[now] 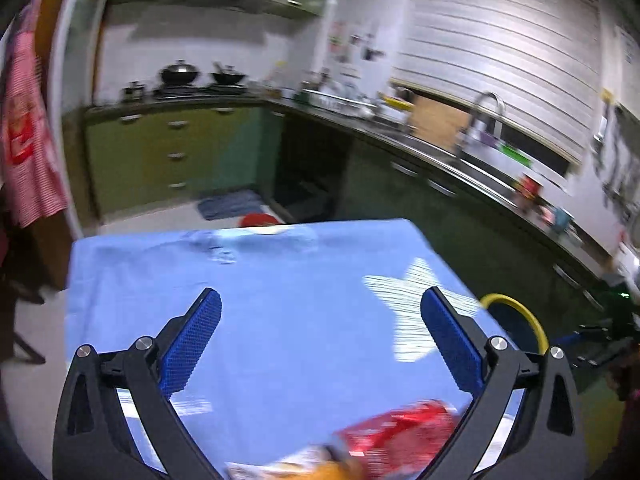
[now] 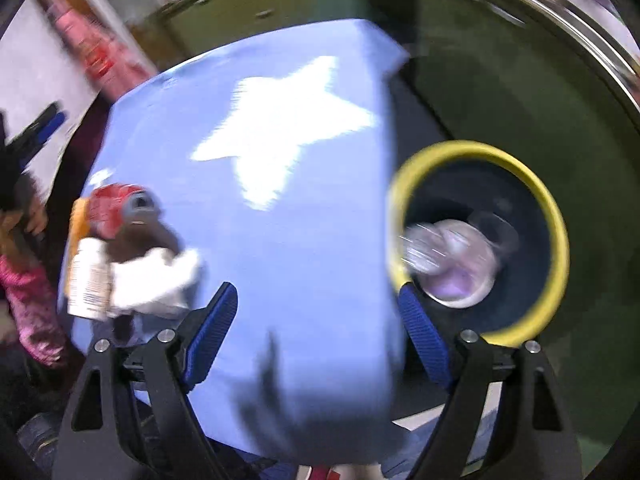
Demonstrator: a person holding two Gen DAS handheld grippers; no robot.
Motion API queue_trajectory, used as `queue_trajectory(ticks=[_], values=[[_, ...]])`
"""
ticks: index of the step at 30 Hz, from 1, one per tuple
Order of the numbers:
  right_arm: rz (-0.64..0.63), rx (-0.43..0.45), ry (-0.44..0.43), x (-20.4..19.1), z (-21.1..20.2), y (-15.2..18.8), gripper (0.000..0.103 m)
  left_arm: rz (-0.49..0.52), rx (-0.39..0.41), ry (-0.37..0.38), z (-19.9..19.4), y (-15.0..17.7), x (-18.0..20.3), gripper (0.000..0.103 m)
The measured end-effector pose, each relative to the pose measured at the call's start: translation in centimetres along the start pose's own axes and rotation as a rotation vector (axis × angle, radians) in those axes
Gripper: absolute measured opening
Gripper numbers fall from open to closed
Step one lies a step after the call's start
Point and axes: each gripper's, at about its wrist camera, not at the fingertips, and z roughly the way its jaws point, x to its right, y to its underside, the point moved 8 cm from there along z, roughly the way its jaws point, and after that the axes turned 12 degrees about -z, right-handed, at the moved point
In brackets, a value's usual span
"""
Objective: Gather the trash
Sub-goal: 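Grasp the brown plastic tray near the tissues with the right tool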
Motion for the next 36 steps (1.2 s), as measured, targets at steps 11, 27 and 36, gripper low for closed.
queue_trajectory(ticks=[11, 27, 36], values=[[-0.229, -0.003, -0.058, -10.3, 3.8, -4.4, 0.048, -0.12, 0.018, -0.062, 2.2, 1.3, -7.6, 0.098], [-0.25, 0.041, -0.102, -12.7, 6.9, -5.5, 0.007, -0.071, -0.012, -0.06, 3.3, 3.1, -5.5, 0.098], [-0.15, 0.131, -0.041, -9.4, 5.6, -7.7, 0.004, -0.055, -0.02, -0.059, 3.5, 3.4, -4.8, 0.098]])
